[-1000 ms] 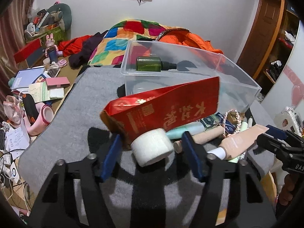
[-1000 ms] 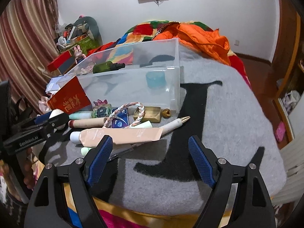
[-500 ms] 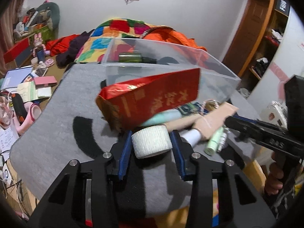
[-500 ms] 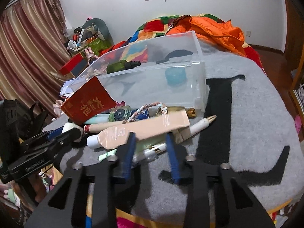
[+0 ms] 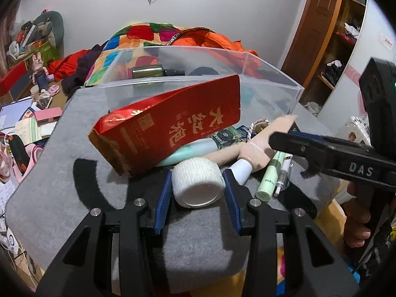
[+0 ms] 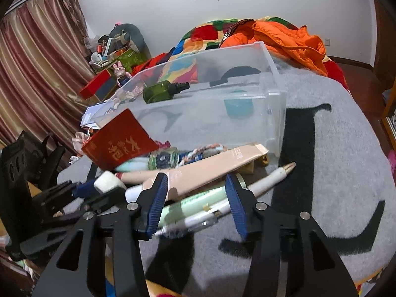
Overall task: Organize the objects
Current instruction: 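Lift the white tape and beige tube into the clear box and release both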
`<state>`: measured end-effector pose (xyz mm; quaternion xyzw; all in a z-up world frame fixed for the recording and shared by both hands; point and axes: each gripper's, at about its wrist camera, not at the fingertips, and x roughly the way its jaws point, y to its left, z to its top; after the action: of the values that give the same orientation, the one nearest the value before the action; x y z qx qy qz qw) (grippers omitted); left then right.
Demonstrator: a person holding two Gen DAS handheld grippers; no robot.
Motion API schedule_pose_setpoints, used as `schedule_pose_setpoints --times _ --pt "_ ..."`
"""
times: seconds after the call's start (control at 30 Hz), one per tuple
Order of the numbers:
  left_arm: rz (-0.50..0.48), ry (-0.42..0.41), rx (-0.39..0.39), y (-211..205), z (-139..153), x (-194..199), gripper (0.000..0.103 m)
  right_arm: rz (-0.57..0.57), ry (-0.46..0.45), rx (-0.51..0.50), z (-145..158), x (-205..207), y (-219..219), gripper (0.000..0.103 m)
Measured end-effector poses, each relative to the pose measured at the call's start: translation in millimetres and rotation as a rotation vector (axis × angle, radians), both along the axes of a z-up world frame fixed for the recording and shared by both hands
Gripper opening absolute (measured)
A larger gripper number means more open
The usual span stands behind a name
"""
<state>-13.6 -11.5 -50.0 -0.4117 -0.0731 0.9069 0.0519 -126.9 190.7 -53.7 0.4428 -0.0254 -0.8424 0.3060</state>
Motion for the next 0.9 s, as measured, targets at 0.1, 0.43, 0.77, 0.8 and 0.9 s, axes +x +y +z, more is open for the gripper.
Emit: schedule_pose_setpoints --times 0.1,0.43,0.77,0.8,0.9 --pt "-0.009 0.003 -0.013 4.4 -1.1 -0.2 0.041 0.016 0.015 0.010 1.3 -0.4 -8.8 0.047" --pt "-0.018 0.009 0.001 4.5 -2.7 -0.3 0.041 0.026 0.009 0.029 -9.6 -5.1 -24.2 0.028" --pt "-0.012 0.028 0.024 2.4 3.4 3.8 0.041 0.021 0.066 -0.047 4.5 15.7 -9.7 0.010" --pt "-0.011 0.034 0.024 2.5 5.3 4.8 0.041 0.018 0.073 -0.054 6.7 18.2 -7.9 0.008" --pt "-0.012 0.053 0.023 3.5 12.8 8.0 0.041 0.014 0.100 -0.059 14.0 25.5 -5.0 0.005"
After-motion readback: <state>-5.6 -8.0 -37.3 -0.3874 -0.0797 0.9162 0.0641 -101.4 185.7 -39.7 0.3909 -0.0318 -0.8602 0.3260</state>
